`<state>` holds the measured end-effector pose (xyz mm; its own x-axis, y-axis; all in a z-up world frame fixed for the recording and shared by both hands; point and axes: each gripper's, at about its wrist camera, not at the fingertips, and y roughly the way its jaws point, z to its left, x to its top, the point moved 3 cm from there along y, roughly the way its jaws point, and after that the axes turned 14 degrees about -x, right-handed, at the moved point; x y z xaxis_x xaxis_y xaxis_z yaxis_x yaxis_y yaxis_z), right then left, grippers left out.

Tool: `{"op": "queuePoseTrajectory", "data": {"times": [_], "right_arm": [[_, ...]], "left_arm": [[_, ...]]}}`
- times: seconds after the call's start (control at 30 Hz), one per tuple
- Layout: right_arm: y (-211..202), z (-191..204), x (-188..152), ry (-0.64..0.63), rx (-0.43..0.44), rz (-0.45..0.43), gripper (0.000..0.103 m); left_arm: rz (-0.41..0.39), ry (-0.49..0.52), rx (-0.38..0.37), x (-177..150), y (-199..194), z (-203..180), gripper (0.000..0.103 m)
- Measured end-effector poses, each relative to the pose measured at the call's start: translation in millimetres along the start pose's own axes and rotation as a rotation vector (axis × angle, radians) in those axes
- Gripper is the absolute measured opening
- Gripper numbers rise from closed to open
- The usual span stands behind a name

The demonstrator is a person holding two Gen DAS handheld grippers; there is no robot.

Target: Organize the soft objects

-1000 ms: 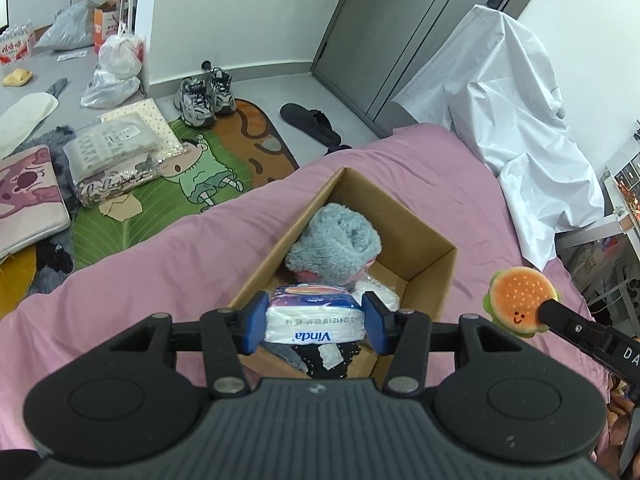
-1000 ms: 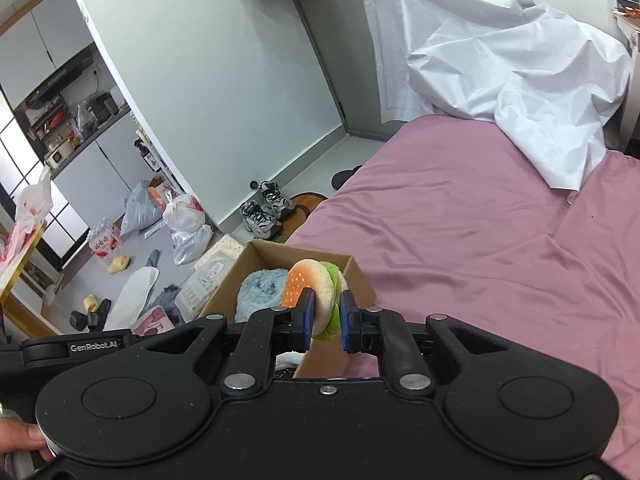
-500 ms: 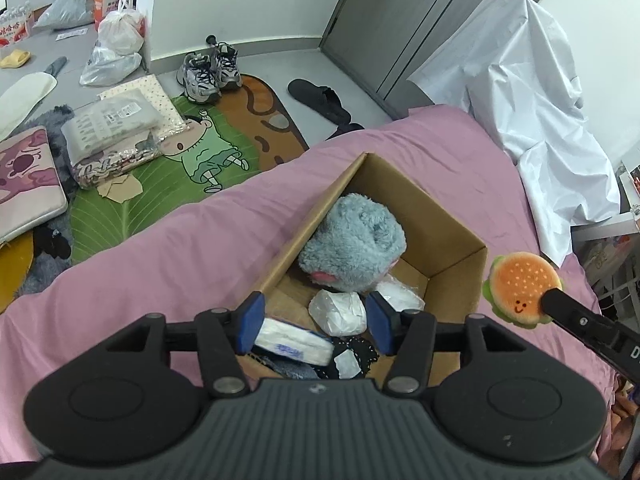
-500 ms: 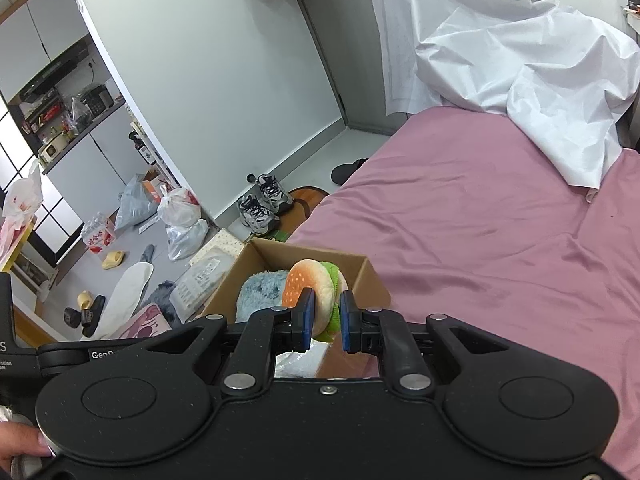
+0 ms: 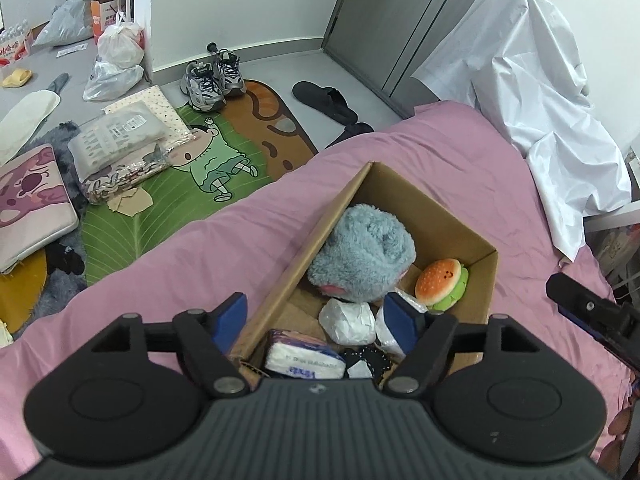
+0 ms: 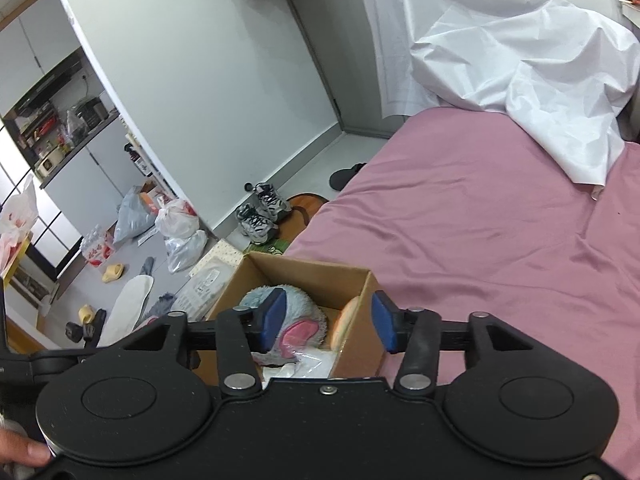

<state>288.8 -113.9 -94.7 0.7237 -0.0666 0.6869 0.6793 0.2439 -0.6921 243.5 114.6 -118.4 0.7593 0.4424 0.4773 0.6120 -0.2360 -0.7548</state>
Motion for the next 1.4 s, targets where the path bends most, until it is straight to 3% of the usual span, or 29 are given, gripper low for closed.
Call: {"op": "queuePoseTrajectory", "data": {"times": [0.23, 0.37, 0.67, 0.87, 1.4], "right_arm": [[-12, -4, 0, 0.012, -0.01, -0.009, 0.072], [-24, -7, -2, 0.009, -0.004, -0.022, 0.084], [-56, -24, -11, 0.039, -0.004, -0.047, 0.098], [-80, -43, -18, 0.071, -0.002, -0.066, 0.103], [-133, -66, -33, 0.073, 0.01, -0.121, 0.103]], "left_arm": [[-0.017, 0.057, 0.039, -2, -17, -9, 0.093], [-0.024, 0.109, 0.041, -5, -25, -20, 0.097], [-0.018, 0.142, 0.05, -21, -43, -40, 0.1], [-0.052, 0.173, 0.031, -33, -63, -63, 0.103], [-0.087, 0.212, -0.024, -69, -107, -90, 0.103]]}}
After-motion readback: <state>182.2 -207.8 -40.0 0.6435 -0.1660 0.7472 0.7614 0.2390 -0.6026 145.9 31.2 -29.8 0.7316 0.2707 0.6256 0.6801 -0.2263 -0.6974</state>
